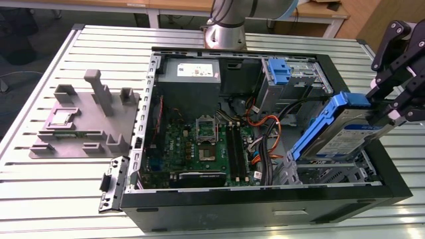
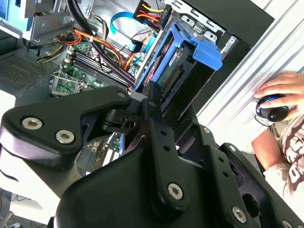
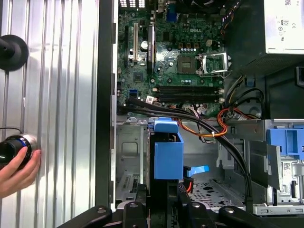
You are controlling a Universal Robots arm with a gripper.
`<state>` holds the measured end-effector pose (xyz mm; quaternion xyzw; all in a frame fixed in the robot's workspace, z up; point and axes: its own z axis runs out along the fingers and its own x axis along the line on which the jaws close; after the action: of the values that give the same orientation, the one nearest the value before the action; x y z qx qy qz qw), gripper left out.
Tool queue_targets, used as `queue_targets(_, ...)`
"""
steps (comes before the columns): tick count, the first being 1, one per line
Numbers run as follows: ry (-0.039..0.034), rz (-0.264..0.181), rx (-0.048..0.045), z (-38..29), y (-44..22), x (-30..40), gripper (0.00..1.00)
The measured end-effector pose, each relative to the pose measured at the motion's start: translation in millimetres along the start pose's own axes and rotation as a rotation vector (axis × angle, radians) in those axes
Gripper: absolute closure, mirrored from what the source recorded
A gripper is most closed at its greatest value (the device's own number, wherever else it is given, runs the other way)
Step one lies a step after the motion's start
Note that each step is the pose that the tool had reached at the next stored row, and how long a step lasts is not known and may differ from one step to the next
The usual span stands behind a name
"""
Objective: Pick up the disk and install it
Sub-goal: 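Insert the disk into the insertion slot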
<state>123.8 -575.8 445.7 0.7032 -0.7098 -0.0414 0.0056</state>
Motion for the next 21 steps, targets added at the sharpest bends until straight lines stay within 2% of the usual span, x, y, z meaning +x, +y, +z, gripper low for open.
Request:
queue_targets(4,0.0002,0.000,0.0000,0.3,0.0,0.0,0.65)
queue_targets(10,0.0000,0.000,-0.0001,6.9,-0.4,0.4,0.65)
queue_targets(16,-0.0001,0.000,0.0000,7.5,-0.5,0.4,0.65)
queue_targets(21,0.0000,0.000,-0.0001,16.1,-1.1,0.8,0.65)
